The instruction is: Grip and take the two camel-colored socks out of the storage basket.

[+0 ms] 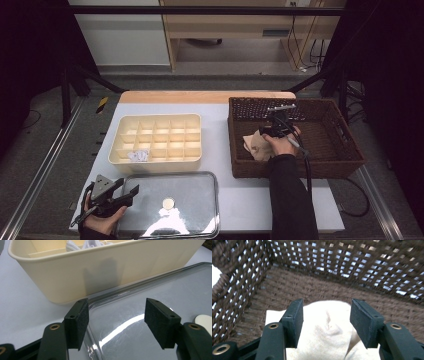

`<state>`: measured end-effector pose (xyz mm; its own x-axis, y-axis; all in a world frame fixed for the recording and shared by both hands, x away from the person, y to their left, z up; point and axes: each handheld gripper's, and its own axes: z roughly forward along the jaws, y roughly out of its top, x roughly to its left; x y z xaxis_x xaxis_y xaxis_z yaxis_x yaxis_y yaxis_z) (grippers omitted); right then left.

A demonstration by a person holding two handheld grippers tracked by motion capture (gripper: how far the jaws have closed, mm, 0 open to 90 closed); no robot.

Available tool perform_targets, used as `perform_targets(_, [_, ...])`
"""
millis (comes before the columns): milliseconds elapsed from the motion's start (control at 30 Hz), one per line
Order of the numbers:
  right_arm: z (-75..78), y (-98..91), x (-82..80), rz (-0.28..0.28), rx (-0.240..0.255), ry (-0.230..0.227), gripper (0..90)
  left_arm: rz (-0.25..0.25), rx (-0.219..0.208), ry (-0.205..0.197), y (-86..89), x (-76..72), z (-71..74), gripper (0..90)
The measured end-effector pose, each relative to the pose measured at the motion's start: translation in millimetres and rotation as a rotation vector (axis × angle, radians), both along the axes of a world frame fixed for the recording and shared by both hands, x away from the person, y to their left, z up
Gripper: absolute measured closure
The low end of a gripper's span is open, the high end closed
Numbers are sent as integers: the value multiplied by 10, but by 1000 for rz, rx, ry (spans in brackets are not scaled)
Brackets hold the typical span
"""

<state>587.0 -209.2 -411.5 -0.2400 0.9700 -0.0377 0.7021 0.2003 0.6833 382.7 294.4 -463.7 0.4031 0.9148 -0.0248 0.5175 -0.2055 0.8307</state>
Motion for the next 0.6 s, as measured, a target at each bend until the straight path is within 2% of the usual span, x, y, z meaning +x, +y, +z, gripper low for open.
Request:
perform_targets(67, [-35, -4, 2, 4, 3, 3, 461, -2, 2, 2, 0, 4, -4, 356])
perform_targets(267, [-82, -30, 20, 5, 9, 50, 485, -2, 3, 5, -3, 11, -12, 349])
perform_targets(467, [-117, -12, 38, 20, -9, 83, 536, 4, -2, 14, 4, 25, -18, 328])
perform_targets(600, [-135, -15, 48, 32, -21, 124, 654, 9, -3, 24, 0, 33, -22, 294])
